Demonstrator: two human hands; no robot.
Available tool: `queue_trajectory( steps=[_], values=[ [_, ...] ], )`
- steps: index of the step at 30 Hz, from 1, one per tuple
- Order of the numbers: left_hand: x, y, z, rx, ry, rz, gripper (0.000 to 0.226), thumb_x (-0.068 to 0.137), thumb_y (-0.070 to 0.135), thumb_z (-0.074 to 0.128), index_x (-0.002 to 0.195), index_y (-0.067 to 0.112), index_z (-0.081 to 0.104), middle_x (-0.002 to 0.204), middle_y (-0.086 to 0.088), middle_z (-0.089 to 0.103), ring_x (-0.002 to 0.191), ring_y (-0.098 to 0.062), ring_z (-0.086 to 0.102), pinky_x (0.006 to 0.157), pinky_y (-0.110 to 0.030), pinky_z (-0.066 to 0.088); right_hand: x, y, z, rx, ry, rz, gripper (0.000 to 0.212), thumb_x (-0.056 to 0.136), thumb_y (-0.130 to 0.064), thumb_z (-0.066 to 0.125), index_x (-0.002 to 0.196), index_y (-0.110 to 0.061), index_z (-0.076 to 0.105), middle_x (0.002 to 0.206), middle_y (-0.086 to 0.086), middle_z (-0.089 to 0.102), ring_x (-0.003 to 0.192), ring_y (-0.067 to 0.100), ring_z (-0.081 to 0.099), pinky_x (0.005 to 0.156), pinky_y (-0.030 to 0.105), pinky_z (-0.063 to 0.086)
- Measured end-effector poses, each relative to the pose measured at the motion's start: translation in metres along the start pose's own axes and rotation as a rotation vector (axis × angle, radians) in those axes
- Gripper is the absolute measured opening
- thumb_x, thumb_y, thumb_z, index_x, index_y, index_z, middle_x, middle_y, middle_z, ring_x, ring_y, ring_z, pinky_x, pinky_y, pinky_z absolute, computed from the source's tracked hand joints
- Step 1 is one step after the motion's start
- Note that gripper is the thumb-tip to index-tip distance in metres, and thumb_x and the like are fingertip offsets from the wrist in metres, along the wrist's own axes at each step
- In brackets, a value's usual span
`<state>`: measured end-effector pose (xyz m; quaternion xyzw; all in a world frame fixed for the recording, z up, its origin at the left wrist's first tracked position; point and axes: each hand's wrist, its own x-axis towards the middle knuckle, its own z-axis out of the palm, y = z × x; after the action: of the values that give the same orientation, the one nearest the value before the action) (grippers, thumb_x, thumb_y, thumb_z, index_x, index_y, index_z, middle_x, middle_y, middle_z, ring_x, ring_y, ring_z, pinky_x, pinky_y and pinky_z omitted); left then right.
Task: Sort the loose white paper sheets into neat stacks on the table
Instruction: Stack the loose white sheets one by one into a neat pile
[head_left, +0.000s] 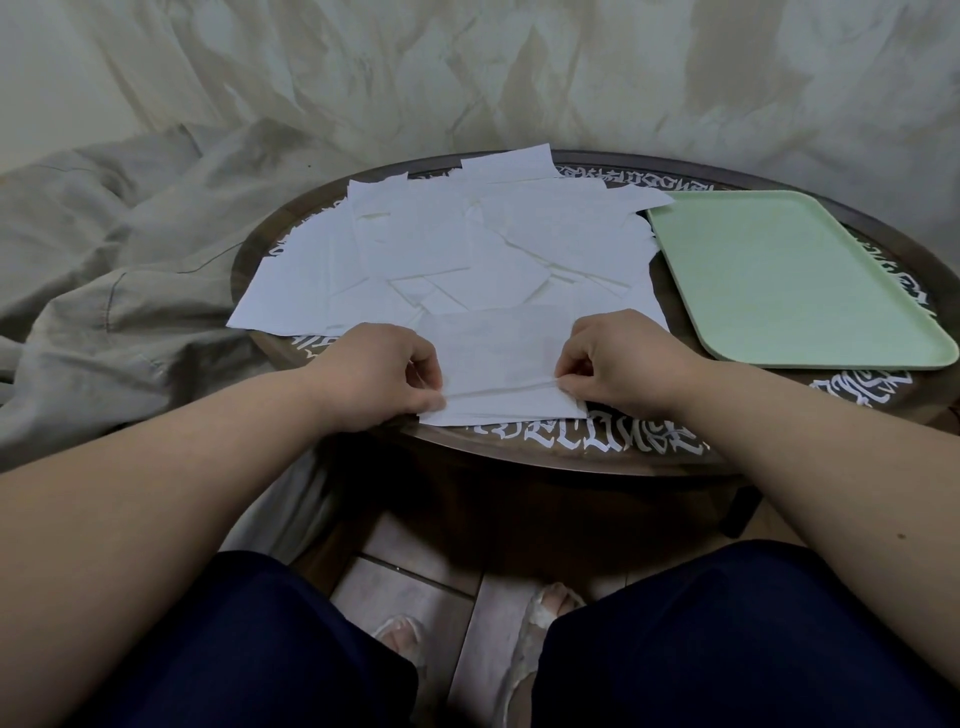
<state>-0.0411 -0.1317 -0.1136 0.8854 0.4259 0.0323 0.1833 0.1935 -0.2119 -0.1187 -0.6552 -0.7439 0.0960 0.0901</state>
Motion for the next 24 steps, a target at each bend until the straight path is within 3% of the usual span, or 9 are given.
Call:
queue_trajectory(
  steps=[4, 8, 13, 18, 24],
  values=[
    [0.000, -0.002, 0.001, 0.022, 0.023, 0.030, 0.016, 0.074, 0.031, 0.077, 0.080, 0.029, 0.062, 0.089, 0.009, 0.060, 0.078, -0.006, 0.059, 0.069, -0.012, 0.039, -0.002, 0.002, 0.004, 0.056, 0.077, 0.037, 0.010, 0.084, -0.019, 0.061, 0.081, -0.017, 0.070, 0.086, -0.005, 0.060, 0.081, 0.017, 0.059, 0.076, 0.033, 0.048],
    [0.000, -0.002, 0.000, 0.006, 0.057, 0.058, 0.023, 0.070, 0.032, 0.079, 0.080, 0.031, 0.059, 0.092, 0.012, 0.051, 0.075, -0.001, 0.060, 0.071, -0.017, 0.042, -0.002, -0.004, -0.002, 0.114, 0.172, 0.034, 0.007, 0.080, -0.017, 0.062, 0.073, -0.020, 0.065, 0.083, -0.006, 0.060, 0.073, 0.011, 0.055, 0.072, 0.027, 0.044],
    [0.000, 0.000, 0.000, 0.086, 0.047, 0.102, 0.015, 0.075, 0.023, 0.071, 0.077, 0.028, 0.056, 0.087, 0.010, 0.054, 0.076, -0.006, 0.056, 0.069, -0.021, 0.036, -0.007, -0.011, -0.006, 0.120, 0.081, 0.003, 0.010, 0.079, -0.019, 0.063, 0.071, -0.025, 0.060, 0.075, -0.013, 0.055, 0.065, 0.001, 0.051, 0.063, 0.013, 0.039],
    [-0.003, 0.001, -0.002, 0.079, 0.049, 0.079, 0.008, 0.077, 0.020, 0.067, 0.079, 0.024, 0.061, 0.082, 0.010, 0.059, 0.078, -0.010, 0.056, 0.070, -0.025, 0.041, -0.012, -0.014, -0.009, 0.118, 0.018, -0.003, 0.011, 0.079, -0.020, 0.063, 0.071, -0.027, 0.058, 0.072, -0.015, 0.055, 0.066, 0.000, 0.052, 0.063, 0.012, 0.039],
    [-0.007, 0.000, -0.002, 0.080, -0.034, 0.050, 0.005, 0.078, 0.021, 0.068, 0.078, 0.024, 0.064, 0.076, 0.012, 0.062, 0.073, -0.002, 0.056, 0.062, -0.008, 0.038, -0.014, -0.012, -0.007, 0.088, -0.105, 0.019, 0.003, 0.080, -0.024, 0.065, 0.079, -0.022, 0.065, 0.076, -0.012, 0.062, 0.073, 0.005, 0.057, 0.056, 0.005, 0.036]
  ],
)
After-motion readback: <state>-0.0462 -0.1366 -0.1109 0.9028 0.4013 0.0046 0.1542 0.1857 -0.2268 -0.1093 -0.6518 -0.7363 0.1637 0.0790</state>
